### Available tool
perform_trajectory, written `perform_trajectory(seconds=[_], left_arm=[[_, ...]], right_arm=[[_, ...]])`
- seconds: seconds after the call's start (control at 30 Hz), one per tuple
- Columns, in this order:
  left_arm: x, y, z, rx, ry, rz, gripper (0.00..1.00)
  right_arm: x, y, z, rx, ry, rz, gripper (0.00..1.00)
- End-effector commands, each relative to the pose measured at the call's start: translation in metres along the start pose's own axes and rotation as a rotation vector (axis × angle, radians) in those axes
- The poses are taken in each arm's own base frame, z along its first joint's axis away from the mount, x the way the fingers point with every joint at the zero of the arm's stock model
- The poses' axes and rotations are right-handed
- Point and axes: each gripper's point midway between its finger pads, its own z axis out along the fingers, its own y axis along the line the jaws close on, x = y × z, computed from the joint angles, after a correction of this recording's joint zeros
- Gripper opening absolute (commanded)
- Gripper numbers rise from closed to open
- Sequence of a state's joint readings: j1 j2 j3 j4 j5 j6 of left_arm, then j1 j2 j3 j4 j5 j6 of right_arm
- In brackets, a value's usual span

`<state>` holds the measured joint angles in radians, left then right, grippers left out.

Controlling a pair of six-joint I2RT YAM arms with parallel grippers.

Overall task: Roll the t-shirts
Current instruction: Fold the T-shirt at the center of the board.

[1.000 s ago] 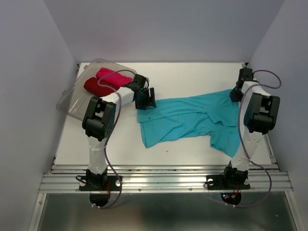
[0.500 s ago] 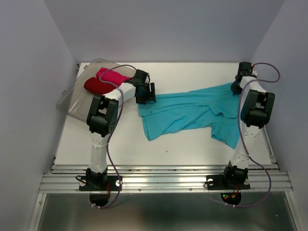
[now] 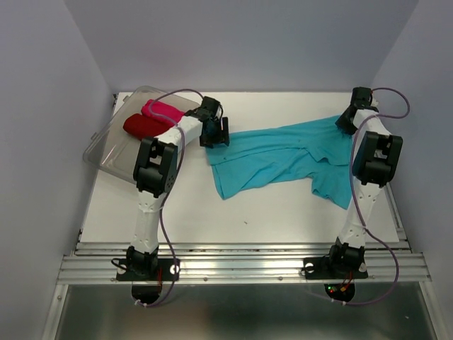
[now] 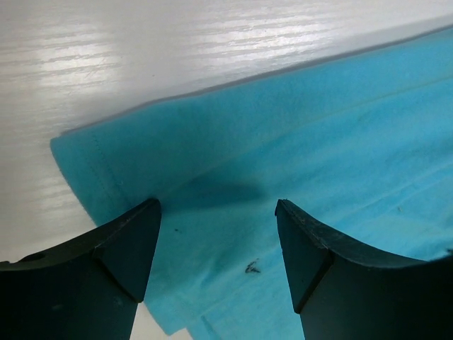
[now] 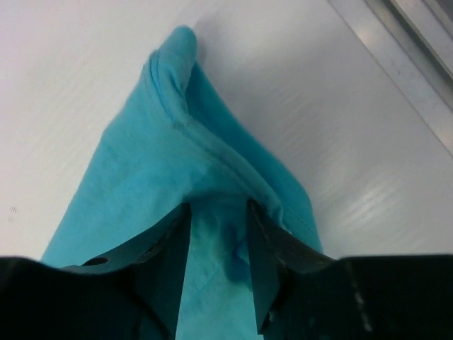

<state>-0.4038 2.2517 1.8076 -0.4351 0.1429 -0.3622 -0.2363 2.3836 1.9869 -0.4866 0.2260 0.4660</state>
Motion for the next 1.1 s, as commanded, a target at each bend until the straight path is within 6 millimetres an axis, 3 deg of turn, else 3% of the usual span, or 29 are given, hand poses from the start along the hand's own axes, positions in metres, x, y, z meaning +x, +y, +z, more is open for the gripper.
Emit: perform_trajectory(seconds=[0.0,0.03,0.07,0.1,0.13,0.17,0.2,0.27,0.3,0.33,0.37,0.4,0.43,0.5,0.53,0.67,0.7,0.9,1.07], left_arm=[[-0.030,-0.015,-0.057,-0.010,-0.104,0.051,0.78],[-0.032,-0.019,-0.065,-0.006,-0.117,0.054,0.78],[-0.033,-0.022,-0.073,-0.002,-0.128,0.057,0.78],[-0.037,-0.030,-0.091,0.008,-0.162,0.064,0.78],[-0.029,-0.029,-0.094,0.003,-0.156,0.062,0.78],[-0.026,-0.030,-0.100,0.001,-0.162,0.062,0.79],[-0.017,-0.030,-0.111,-0.002,-0.171,0.063,0.79],[-0.003,-0.030,-0.119,-0.004,-0.166,0.057,0.79],[0.001,-0.033,-0.134,0.009,-0.186,0.046,0.79],[0.026,-0.029,-0.128,-0.006,-0.146,0.051,0.79],[0.037,-0.028,-0.129,-0.007,-0.136,0.050,0.79],[0.043,-0.031,-0.141,0.007,-0.147,0.029,0.79],[0.069,-0.026,-0.135,0.001,-0.102,0.027,0.79],[0.086,-0.029,-0.143,0.033,-0.094,-0.008,0.79],[0.109,-0.022,-0.136,0.033,-0.047,-0.016,0.79],[0.142,-0.031,-0.129,0.075,-0.002,-0.035,0.80],[0.151,-0.036,-0.126,0.089,0.020,-0.034,0.80],[0.175,-0.035,-0.107,0.084,0.061,-0.105,0.81],[0.190,-0.026,-0.094,0.063,0.083,-0.145,0.78]], right_arm=[[-0.036,0.007,-0.068,-0.090,-0.059,0.031,0.49],[-0.037,0.006,-0.078,-0.096,-0.063,0.036,0.50],[-0.024,0.000,-0.081,-0.090,-0.035,0.035,0.50],[-0.032,0.000,-0.103,-0.108,-0.059,0.050,0.51],[-0.027,-0.003,-0.110,-0.113,-0.051,0.050,0.52],[-0.004,-0.014,-0.111,-0.089,-0.008,0.047,0.53],[-0.008,-0.017,-0.132,-0.102,-0.029,0.063,0.54],[0.008,-0.029,-0.145,-0.092,-0.014,0.064,0.54],[0.016,-0.035,-0.152,-0.086,-0.007,0.067,0.54],[0.034,-0.047,-0.164,-0.079,0.012,0.070,0.54],[0.043,-0.053,-0.171,-0.075,0.022,0.068,0.54],[0.069,-0.068,-0.173,-0.042,0.074,0.058,0.55],[0.070,-0.073,-0.189,-0.051,0.056,0.058,0.55],[0.089,-0.087,-0.200,-0.033,0.083,0.049,0.55],[0.097,-0.093,-0.206,-0.026,0.093,0.045,0.56],[0.140,-0.120,-0.222,0.013,0.151,0.037,0.61],[0.142,-0.122,-0.228,0.005,0.147,0.043,0.61],[0.178,-0.137,-0.233,0.032,0.239,0.040,0.62],[0.182,-0.135,-0.234,0.028,0.248,0.063,0.68]])
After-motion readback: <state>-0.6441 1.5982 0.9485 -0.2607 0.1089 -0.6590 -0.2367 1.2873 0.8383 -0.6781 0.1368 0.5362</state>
